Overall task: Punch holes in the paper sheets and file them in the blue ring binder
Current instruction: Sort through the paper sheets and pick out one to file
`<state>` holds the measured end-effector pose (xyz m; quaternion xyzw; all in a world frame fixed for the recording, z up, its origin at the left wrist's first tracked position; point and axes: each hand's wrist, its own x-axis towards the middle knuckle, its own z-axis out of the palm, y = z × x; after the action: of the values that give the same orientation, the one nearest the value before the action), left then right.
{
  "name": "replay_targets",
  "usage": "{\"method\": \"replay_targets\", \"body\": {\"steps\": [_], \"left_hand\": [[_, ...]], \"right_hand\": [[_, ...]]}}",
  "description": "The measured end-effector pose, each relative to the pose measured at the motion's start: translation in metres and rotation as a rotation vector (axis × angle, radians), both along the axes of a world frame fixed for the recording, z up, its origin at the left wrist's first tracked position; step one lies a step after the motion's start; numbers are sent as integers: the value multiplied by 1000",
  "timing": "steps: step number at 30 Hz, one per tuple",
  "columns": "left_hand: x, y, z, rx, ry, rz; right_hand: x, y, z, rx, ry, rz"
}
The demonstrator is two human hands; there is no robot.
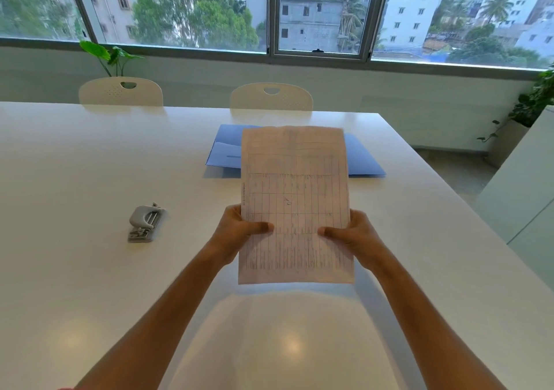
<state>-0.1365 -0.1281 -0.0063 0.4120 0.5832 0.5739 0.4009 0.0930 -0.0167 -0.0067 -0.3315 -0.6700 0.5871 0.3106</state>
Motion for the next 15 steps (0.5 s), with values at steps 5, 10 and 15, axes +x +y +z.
{"method": "replay_targets", "body": {"steps": [5,10,15], "left_hand": [[9,3,-3,10,28,108],[1,0,6,43,-45,57],[6,4,30,130,85,-32]], "right_hand": [[-8,-7,-8,61,-47,-118],[-4,-10,5,52,71,-121],[-4,-10,27,173,232,-90]]}}
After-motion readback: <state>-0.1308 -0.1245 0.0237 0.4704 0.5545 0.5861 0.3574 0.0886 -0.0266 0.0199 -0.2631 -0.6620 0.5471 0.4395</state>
